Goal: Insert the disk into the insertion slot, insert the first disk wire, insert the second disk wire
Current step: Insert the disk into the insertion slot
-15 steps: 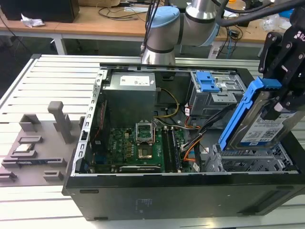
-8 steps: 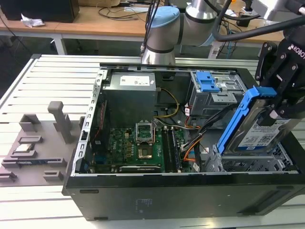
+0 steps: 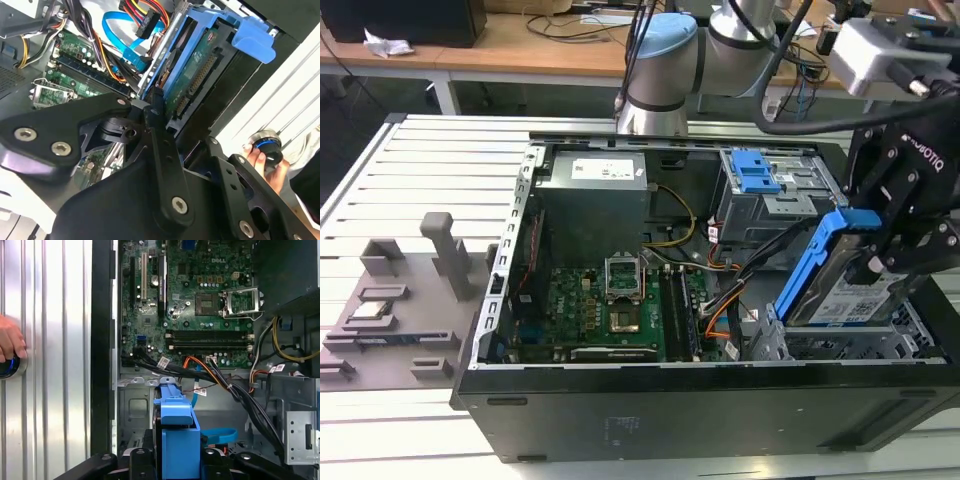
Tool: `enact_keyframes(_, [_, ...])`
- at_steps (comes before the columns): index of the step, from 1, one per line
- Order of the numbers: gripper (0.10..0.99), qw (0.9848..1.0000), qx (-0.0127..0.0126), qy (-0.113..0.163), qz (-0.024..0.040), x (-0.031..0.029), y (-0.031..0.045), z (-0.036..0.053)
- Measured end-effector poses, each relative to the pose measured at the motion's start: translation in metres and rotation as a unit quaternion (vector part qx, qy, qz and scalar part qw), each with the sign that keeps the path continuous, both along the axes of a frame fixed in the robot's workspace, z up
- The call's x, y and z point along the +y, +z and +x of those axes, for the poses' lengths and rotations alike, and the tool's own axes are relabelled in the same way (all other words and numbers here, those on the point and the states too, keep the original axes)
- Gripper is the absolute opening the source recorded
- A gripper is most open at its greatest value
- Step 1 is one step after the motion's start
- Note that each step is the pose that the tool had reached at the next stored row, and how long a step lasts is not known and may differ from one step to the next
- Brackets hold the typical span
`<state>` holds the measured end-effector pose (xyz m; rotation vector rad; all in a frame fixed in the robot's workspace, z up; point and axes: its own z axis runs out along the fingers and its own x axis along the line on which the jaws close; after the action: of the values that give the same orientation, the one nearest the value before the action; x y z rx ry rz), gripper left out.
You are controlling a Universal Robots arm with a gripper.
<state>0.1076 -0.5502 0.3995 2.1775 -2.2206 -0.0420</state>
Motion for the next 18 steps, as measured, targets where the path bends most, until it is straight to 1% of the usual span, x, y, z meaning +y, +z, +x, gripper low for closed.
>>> enact_keyframes(1, [0.361, 1.0000, 0.0000, 0.000, 0.0000, 0.0000, -0.0055, 0.0000])
enact_keyframes(2, [0.361, 1.0000, 0.0000, 0.000, 0.0001, 0.0000, -0.0094, 0.0000])
enact_keyframes(4, [0.361, 1.0000, 0.0000, 0.000, 0.0000, 0.0000, -0.0133, 0.0000])
enact_keyframes(6, [0.361, 1.0000, 0.0000, 0.000, 0.0000, 0.0000, -0.0200, 0.0000])
enact_keyframes(11, [0.373, 1.0000, 0.0000, 0.000, 0.0000, 0.0000, -0.0214, 0.0000])
enact_keyframes(12, [0.439, 1.0000, 0.0000, 0.000, 0.0000, 0.0000, -0.0214, 0.0000])
enact_keyframes(14, [0.439, 1.0000, 0.0000, 0.000, 0.0001, 0.0000, -0.0215, 0.0000])
enact_keyframes(15, [0.420, 1.0000, 0.0000, 0.000, 0.0000, 0.0000, -0.0215, 0.0000])
enact_keyframes(16, [0.420, 1.0000, 0.0000, 0.000, 0.0000, 0.0000, -0.0215, 0.0000])
enact_keyframes(17, [0.357, 1.0000, 0.0000, 0.000, 0.0000, 0.0000, -0.0215, 0.0000])
enact_keyframes(18, [0.231, 1.0000, 0.0000, 0.000, 0.0000, 0.0000, -0.0215, 0.0000])
